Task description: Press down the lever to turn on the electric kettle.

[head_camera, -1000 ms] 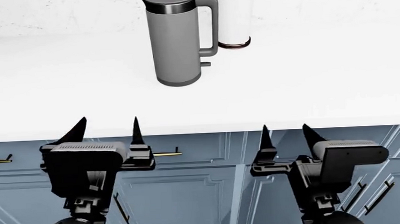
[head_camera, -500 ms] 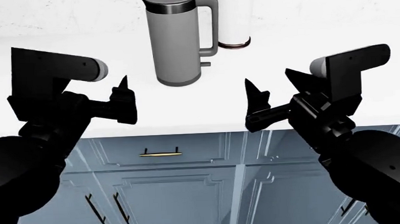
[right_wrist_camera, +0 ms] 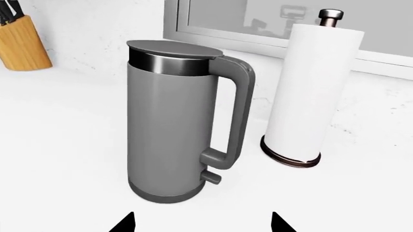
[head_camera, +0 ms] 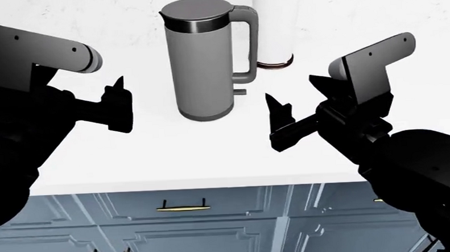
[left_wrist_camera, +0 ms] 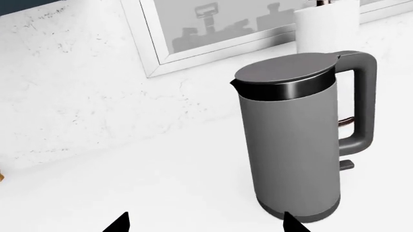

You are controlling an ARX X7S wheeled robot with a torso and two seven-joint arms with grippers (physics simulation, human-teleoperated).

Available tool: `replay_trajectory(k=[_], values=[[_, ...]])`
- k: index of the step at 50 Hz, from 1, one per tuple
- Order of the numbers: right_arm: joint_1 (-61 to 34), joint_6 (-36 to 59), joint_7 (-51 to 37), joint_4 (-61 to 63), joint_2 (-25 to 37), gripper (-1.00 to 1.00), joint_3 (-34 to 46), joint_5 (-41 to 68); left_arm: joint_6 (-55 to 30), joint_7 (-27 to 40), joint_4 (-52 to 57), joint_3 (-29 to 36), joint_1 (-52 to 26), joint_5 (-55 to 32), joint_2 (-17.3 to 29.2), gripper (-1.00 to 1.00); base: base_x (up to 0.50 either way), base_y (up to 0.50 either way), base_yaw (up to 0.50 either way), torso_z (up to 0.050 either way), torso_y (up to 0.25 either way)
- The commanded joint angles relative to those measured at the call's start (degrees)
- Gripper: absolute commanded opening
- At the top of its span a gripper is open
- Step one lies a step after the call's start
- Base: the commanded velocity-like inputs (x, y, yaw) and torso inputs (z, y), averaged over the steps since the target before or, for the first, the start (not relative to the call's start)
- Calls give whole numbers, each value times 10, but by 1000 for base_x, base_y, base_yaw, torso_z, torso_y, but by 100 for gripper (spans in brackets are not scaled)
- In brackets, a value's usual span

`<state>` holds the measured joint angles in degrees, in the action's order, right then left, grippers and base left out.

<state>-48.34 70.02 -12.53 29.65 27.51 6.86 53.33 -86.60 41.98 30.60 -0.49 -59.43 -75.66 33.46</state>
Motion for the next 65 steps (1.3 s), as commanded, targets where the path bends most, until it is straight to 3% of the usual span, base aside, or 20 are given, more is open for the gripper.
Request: replay_trajectory(k=[1,15,25,32,46,65], values=[[1,9,4,-4,12,100,18,0,14,29,-7,11,-1,-33,22,100,500,82,0,0,0],[17,22,-8,-14,22,100,32,-4,9,83,-13,1,24,-67,59,100,369,93,0,0,0],[16,30,-42,-64,27,100,61,-51,7,116,-24,21,14,-85,64,100,0,0,0,0,2],[6,15,-51,-82,17,100,42,-55,18,117,-24,28,12,-87,71,100,0,0,0,0,0],[-8,23,-109,-139,6,100,13,-80,28,132,-25,37,7,-103,87,100,479,0,0,0,0],[-13,24,-149,-157,-9,100,-10,-87,45,151,-23,46,3,-121,99,100,93,0,0,0,1]])
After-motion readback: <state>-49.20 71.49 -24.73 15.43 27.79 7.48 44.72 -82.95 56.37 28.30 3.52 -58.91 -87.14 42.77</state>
